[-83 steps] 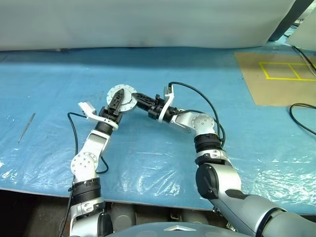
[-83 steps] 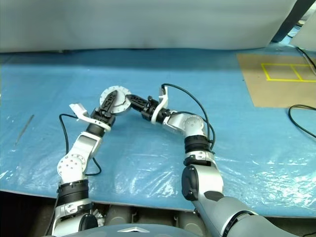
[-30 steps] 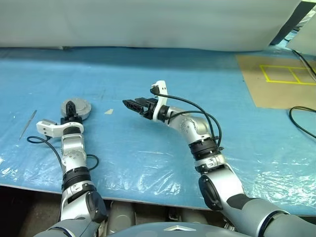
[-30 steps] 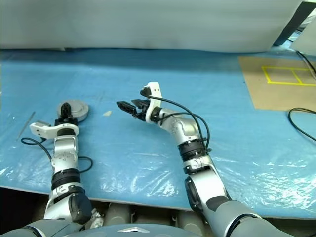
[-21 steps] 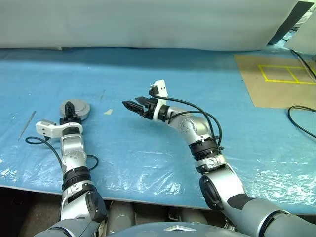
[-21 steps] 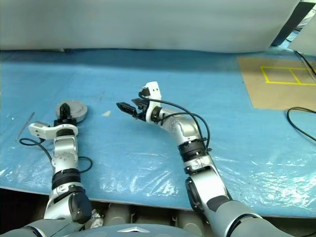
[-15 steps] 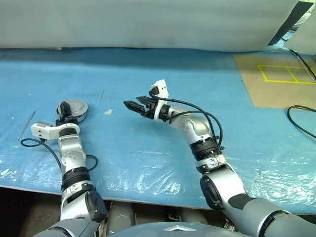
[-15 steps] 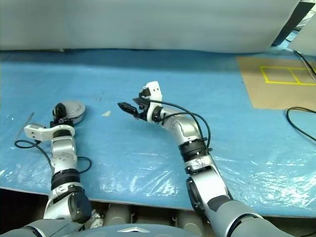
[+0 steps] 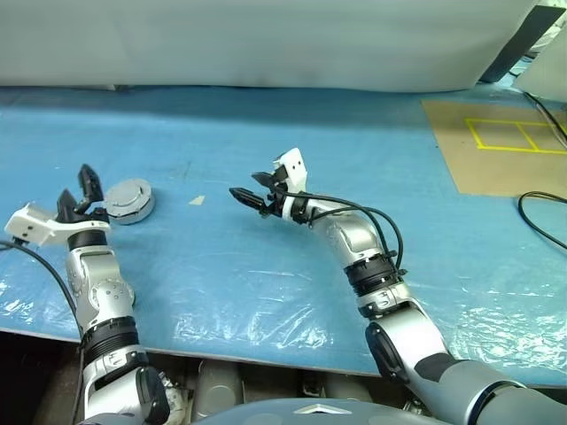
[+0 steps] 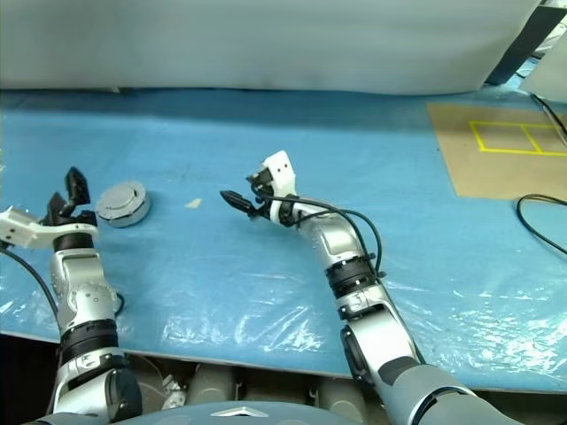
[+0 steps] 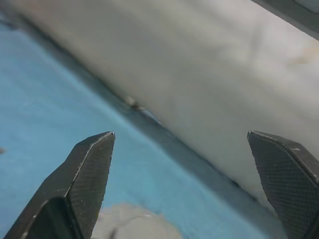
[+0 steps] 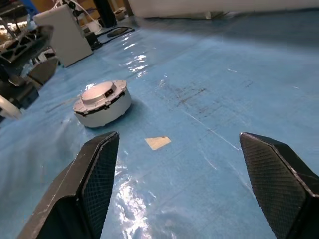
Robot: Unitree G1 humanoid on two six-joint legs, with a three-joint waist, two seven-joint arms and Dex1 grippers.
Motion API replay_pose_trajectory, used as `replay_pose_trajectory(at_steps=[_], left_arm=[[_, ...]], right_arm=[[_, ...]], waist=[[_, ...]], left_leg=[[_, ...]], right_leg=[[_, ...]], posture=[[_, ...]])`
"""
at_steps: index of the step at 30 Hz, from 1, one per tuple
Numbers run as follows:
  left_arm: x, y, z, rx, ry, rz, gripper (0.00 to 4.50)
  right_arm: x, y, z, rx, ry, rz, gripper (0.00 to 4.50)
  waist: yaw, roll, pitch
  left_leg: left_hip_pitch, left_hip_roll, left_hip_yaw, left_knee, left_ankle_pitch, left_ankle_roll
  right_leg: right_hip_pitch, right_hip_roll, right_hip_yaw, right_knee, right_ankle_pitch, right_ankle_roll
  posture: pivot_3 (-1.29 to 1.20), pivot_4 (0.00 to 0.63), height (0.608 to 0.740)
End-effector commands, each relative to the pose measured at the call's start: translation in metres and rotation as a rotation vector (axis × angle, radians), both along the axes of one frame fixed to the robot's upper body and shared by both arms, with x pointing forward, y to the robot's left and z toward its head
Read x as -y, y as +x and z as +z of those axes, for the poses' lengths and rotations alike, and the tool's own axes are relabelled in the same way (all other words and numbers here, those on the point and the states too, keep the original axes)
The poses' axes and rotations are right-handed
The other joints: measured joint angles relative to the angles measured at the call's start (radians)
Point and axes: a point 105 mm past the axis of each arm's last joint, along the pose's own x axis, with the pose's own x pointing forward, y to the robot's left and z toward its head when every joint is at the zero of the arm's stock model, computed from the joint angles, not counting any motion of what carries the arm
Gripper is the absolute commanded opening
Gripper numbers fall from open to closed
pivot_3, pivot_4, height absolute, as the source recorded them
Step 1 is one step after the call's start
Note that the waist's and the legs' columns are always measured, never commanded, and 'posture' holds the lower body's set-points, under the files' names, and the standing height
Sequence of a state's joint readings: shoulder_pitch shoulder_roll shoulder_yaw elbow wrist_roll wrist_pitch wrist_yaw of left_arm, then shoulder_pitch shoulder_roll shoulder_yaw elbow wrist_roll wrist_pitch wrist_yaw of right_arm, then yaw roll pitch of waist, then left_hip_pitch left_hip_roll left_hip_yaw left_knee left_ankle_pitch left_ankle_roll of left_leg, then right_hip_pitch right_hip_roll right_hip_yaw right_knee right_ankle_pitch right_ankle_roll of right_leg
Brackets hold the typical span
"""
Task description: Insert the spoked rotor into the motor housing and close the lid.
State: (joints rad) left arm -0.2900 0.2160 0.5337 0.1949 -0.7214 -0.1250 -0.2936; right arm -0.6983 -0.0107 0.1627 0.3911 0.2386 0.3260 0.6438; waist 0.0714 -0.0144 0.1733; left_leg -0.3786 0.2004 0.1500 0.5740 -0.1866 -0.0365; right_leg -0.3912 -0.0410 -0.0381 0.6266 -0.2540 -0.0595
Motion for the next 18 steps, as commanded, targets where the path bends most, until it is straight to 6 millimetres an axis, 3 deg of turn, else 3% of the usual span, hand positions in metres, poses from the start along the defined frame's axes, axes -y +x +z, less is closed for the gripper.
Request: replay_pose_trajectory(at_steps=[1,3,9,11,18], left_arm=[[0.046,0.001,0.029,0.051,0.268,-0.225,4.48],[0.069,0.001,0.031,0.048,0.391,-0.342,4.48],[0.113,-0.003,0.026,0.038,0.602,-0.603,4.48],[0.125,-0.004,0.022,0.034,0.659,-0.694,4.50],[0.136,-0.004,0.010,0.017,0.721,-0.782,4.50]], right_arm=[[0.006,-0.003,0.019,0.148,0.006,-0.012,4.05],[0.015,-0.002,0.019,0.179,-0.009,-0.029,4.05],[0.044,-0.004,0.014,0.217,-0.056,-0.059,4.05],[0.056,-0.005,0.010,0.196,-0.059,-0.073,4.38],[0.077,-0.005,0.010,0.208,-0.088,-0.116,4.48]], waist=[[-0.001,0.000,0.000],[-0.001,0.000,0.000],[-0.003,0.000,0.000],[-0.003,0.001,0.000],[-0.006,0.002,0.000]], left_leg=[[0.000,0.000,0.000,0.000,0.000,0.000],[0.000,0.000,0.000,0.000,0.000,0.000],[0.002,0.000,0.001,0.000,0.000,0.000],[0.002,0.000,0.001,0.000,0.000,0.000],[0.003,0.000,0.002,0.000,0.000,0.000]], right_leg=[[0.000,0.000,0.000,0.000,0.000,0.000],[0.000,0.000,0.000,0.000,0.000,0.000],[0.000,0.001,0.001,0.000,0.000,0.000],[0.000,0.001,0.001,0.000,0.000,0.000],[0.000,0.001,0.002,0.001,0.000,-0.001]], posture=[[0.00,0.150,0.740],[0.00,0.150,0.740],[0.00,0.150,0.740],[0.00,0.150,0.740],[0.00,0.150,0.740]])
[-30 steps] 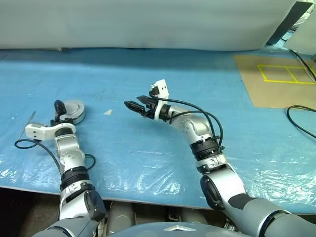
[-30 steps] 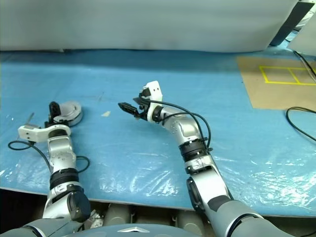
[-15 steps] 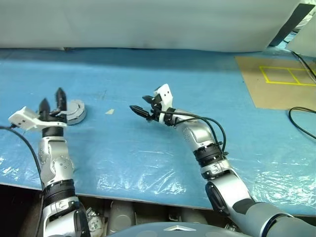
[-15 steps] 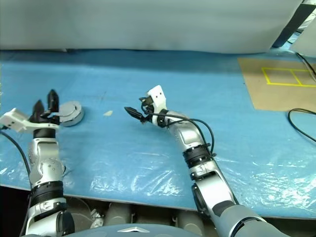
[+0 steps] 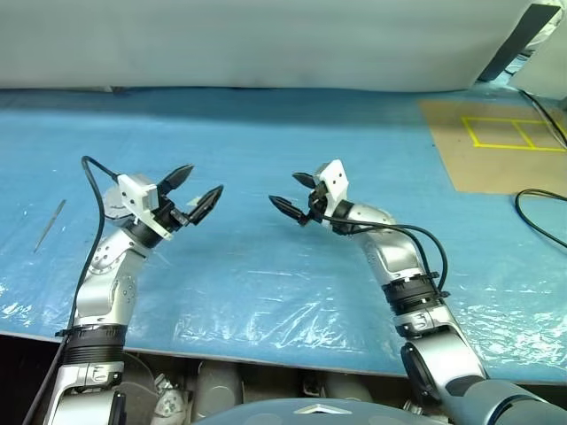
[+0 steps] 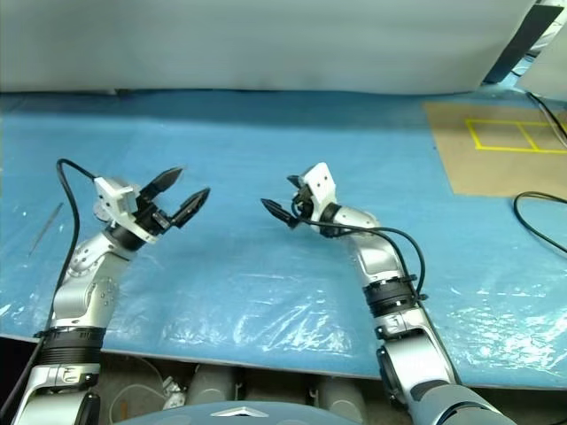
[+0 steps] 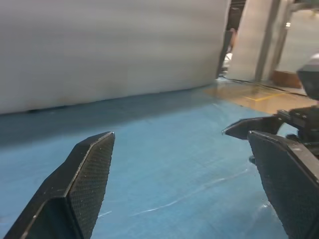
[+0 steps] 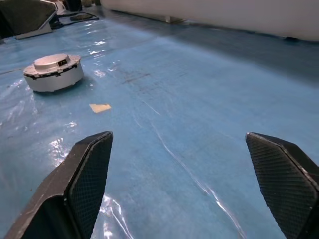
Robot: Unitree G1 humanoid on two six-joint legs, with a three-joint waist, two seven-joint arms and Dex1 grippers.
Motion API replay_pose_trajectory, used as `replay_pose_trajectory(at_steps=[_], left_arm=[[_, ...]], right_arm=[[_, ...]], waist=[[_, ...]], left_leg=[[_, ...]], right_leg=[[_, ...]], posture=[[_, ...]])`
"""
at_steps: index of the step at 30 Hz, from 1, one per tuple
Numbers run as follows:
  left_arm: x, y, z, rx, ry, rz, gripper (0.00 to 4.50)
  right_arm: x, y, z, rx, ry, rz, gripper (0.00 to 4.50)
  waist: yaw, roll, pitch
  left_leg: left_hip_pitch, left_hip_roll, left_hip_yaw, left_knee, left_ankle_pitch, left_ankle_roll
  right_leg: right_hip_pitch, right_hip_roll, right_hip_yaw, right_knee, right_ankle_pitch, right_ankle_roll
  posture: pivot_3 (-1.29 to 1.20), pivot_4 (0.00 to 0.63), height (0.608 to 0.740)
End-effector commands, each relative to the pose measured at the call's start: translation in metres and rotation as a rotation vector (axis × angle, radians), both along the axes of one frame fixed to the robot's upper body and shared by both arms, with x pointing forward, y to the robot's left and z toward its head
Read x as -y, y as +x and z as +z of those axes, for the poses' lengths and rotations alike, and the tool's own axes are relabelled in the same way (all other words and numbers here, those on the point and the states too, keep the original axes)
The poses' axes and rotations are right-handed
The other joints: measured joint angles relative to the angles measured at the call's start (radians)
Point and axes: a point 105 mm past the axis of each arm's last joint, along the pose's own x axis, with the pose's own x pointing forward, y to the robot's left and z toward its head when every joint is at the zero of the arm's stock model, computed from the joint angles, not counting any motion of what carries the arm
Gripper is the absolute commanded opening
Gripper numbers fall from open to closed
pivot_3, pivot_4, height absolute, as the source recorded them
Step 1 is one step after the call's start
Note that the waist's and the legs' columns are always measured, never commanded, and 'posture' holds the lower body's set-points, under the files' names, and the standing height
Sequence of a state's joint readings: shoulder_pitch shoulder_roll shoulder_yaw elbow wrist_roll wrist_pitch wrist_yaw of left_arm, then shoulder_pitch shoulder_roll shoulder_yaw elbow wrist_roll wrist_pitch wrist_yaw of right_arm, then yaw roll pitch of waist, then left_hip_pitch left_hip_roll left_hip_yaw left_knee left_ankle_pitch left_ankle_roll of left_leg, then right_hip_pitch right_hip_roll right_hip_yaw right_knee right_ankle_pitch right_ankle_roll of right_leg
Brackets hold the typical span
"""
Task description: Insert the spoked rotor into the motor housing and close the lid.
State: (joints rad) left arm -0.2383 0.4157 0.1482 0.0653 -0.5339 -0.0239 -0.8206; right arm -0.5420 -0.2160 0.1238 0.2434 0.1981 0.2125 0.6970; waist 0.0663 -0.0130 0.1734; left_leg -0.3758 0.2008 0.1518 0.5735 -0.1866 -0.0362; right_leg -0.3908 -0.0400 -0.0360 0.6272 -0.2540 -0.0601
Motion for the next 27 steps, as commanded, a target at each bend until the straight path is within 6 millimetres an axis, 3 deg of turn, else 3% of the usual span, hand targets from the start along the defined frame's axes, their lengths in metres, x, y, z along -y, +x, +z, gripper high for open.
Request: replay_pose_trajectory(at_steps=[1,11,27], left_arm=[[0.001,0.001,0.004,0.030,0.029,-0.007,4.50],[0.018,-0.001,-0.006,0.001,0.065,-0.093,4.50],[0.009,-0.002,-0.007,0.012,0.074,-0.067,4.50]], right_arm=[[0.003,-0.002,0.019,0.062,0.021,0.000,4.48],[0.007,-0.005,0.018,0.066,0.007,-0.009,4.48],[0.004,-0.004,0.017,0.071,-0.014,0.001,4.48]], waist=[[-0.001,0.000,0.000],[0.002,0.000,0.000],[0.002,0.000,0.000]], left_leg=[[0.000,0.000,0.000,0.000,0.000,0.000],[0.000,0.000,0.000,0.000,0.000,0.000],[0.000,0.000,0.000,0.000,0.000,0.000]], right_leg=[[0.000,0.000,0.000,0.000,0.000,0.000],[0.000,0.000,0.000,0.000,0.000,0.000],[0.000,0.000,0.000,0.000,0.000,0.000]], posture=[[0.00,0.150,0.740],[0.00,0.150,0.740],[0.00,0.150,0.740]])
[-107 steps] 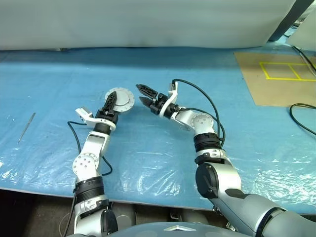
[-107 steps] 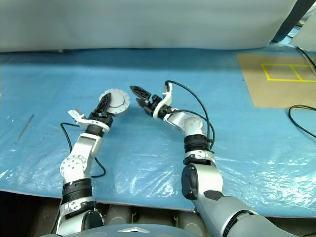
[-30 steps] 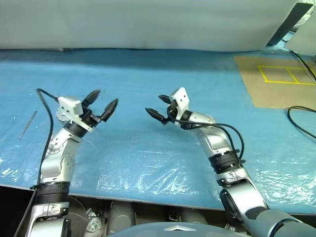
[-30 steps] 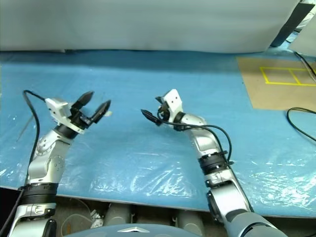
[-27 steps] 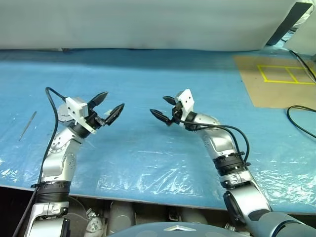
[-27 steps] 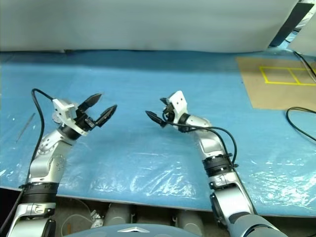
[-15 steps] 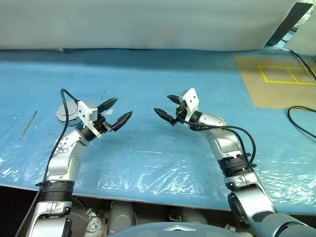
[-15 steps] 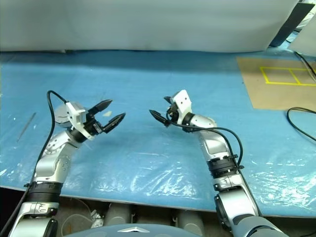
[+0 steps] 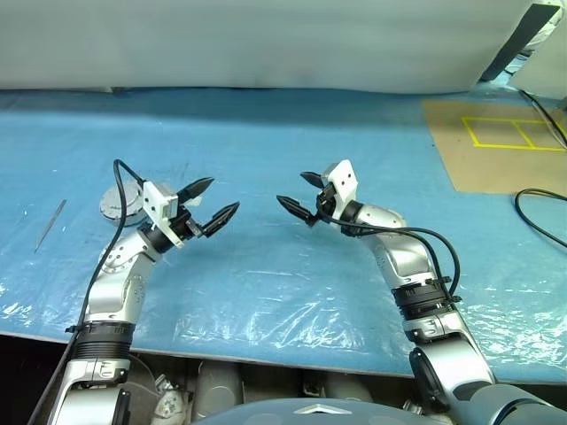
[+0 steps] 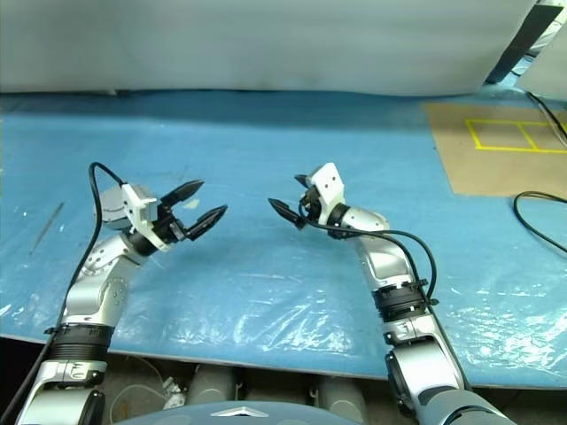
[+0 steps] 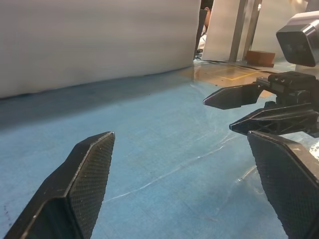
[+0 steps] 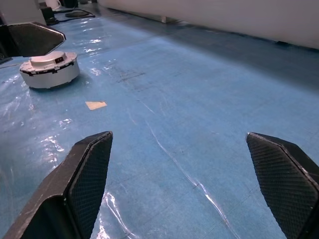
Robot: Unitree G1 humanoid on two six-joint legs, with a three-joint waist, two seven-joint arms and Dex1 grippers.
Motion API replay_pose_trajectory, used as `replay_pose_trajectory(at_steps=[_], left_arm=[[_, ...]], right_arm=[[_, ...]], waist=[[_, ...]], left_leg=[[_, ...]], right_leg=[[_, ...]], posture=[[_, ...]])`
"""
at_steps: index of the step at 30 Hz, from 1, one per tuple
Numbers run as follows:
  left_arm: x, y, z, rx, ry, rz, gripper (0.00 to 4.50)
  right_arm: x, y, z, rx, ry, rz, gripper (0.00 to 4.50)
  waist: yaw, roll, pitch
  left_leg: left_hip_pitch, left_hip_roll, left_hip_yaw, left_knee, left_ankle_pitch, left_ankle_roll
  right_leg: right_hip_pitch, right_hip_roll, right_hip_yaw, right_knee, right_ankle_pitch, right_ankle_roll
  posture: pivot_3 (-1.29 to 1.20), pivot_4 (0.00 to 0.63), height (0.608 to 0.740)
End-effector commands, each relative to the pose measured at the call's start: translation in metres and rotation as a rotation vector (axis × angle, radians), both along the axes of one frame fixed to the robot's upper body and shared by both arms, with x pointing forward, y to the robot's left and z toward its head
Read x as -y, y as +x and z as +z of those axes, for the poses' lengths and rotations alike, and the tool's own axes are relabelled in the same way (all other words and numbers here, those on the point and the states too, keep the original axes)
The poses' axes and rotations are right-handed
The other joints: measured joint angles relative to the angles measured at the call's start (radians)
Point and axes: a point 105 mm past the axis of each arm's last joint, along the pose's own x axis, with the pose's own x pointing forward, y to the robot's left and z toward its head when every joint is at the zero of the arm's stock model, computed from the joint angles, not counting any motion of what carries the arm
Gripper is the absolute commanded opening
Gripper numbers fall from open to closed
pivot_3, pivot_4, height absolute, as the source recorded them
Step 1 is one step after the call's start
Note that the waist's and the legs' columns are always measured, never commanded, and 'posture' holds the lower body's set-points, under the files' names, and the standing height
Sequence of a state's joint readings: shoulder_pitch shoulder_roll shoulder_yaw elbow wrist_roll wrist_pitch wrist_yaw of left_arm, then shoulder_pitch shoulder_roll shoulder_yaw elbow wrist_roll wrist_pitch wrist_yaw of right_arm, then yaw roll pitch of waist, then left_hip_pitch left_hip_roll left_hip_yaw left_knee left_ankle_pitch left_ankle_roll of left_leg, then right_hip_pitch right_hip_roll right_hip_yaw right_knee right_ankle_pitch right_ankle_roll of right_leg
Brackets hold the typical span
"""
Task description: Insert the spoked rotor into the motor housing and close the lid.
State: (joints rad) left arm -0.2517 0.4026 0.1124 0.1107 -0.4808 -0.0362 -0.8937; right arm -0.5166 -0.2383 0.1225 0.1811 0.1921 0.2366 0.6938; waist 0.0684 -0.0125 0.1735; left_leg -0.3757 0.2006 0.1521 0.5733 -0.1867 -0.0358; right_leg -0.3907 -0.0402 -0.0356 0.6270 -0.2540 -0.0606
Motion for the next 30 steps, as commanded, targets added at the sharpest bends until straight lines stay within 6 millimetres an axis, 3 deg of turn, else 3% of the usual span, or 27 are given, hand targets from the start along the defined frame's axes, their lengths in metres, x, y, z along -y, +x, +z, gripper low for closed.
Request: replay_pose_trajectory(at_steps=[1,30], left_arm=[[-0.0052,-0.0015,0.0064,0.041,0.018,0.013,4.50],[0.0028,-0.0004,0.0049,0.055,0.069,-0.004,4.50]], right_arm=[[-0.0002,0.0015,0.0134,0.055,0.003,0.008,4.48],[-0.0025,0.0048,0.0103,0.084,-0.043,0.017,4.48]], waist=[[0.000,0.000,0.000],[0.000,0.000,0.000]], left_leg=[[0.000,0.000,0.000,0.000,0.000,0.000],[0.000,0.000,0.000,0.000,0.000,0.000]], right_leg=[[0.000,0.000,0.000,0.000,0.000,0.000],[0.000,0.000,0.000,0.000,0.000,0.000]], posture=[[0.00,0.150,0.740],[0.00,0.150,0.740]])
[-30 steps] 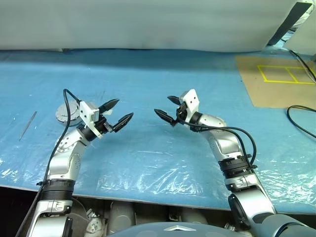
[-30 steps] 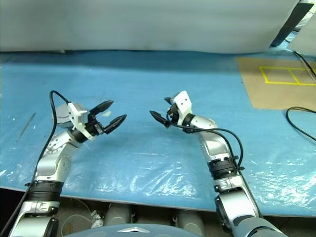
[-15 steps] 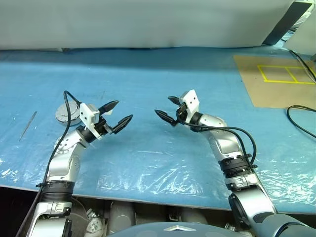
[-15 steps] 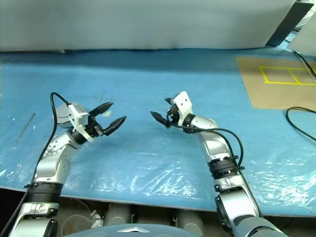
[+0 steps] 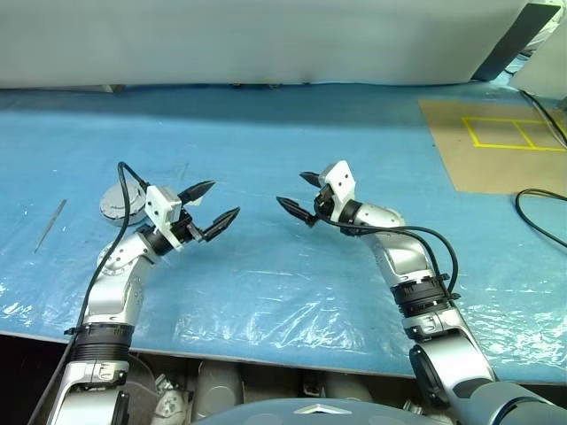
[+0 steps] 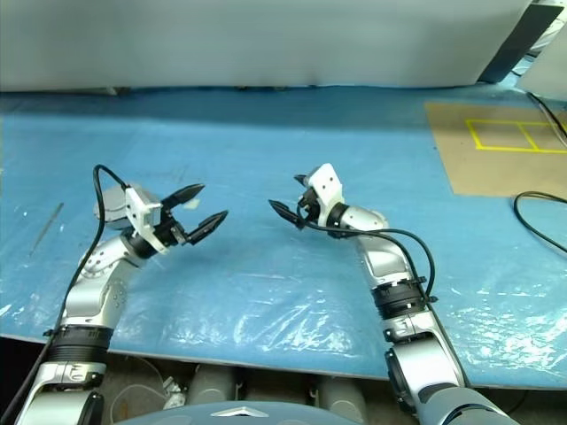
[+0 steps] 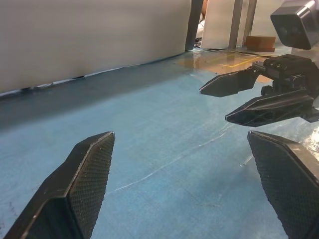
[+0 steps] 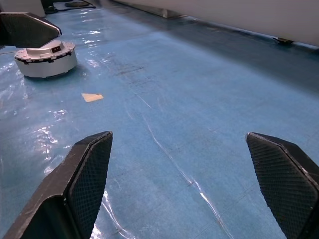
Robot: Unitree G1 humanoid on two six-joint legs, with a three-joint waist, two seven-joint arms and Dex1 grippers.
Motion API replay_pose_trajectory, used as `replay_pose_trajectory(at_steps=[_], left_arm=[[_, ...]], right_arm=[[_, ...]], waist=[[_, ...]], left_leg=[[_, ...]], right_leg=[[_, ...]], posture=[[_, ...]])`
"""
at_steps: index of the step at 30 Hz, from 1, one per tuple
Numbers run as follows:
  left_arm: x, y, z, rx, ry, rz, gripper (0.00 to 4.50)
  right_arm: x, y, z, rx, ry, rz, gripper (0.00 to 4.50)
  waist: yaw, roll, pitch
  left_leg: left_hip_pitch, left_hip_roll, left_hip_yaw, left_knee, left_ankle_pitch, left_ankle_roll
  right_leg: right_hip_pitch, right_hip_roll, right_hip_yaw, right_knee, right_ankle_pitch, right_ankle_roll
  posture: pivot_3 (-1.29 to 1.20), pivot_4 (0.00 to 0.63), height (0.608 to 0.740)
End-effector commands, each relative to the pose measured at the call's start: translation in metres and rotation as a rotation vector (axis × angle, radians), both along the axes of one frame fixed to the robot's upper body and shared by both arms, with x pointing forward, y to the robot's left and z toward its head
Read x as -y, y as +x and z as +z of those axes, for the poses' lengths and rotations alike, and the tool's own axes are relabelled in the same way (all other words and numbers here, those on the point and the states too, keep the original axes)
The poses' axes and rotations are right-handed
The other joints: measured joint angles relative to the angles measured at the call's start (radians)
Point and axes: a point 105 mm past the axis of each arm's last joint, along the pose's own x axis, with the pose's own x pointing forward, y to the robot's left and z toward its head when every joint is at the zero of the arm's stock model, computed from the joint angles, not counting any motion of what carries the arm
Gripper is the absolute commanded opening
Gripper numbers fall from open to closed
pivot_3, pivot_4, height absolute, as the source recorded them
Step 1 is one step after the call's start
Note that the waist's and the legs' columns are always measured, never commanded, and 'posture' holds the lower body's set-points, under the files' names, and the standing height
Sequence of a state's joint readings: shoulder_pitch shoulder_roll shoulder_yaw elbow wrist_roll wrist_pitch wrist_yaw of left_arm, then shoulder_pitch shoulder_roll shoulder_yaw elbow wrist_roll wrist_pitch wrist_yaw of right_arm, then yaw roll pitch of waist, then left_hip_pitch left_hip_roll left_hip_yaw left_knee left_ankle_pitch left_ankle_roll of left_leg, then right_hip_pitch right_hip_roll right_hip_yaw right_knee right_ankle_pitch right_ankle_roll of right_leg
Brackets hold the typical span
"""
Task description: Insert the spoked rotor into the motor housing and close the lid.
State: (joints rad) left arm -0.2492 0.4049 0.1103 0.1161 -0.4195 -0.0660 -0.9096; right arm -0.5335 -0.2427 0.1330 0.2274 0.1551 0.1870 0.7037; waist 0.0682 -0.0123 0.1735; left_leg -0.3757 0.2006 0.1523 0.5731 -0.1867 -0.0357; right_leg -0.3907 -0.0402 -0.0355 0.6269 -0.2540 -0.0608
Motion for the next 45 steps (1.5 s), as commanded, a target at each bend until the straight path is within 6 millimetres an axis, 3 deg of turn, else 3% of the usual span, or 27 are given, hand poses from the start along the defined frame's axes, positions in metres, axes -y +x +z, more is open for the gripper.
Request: replay_pose_trajectory(at_steps=[1,45], left_arm=[[0.002,0.001,0.009,0.037,0.002,-0.005,4.50],[0.017,0.015,0.012,0.054,0.030,-0.045,4.50]], right_arm=[[-0.003,0.002,0.014,0.059,-0.003,0.014,4.48],[-0.004,0.004,0.013,0.091,-0.035,0.006,4.48]], waist=[[0.000,0.000,0.000],[0.000,0.000,0.000]], left_leg=[[0.000,0.000,0.000,0.000,0.000,0.000],[0.000,0.000,0.000,-0.001,0.000,0.000]], right_leg=[[0.000,0.000,0.000,0.000,0.000,0.000],[0.000,0.000,0.000,0.000,0.000,0.000]], posture=[[0.00,0.150,0.740],[0.00,0.150,0.740]])
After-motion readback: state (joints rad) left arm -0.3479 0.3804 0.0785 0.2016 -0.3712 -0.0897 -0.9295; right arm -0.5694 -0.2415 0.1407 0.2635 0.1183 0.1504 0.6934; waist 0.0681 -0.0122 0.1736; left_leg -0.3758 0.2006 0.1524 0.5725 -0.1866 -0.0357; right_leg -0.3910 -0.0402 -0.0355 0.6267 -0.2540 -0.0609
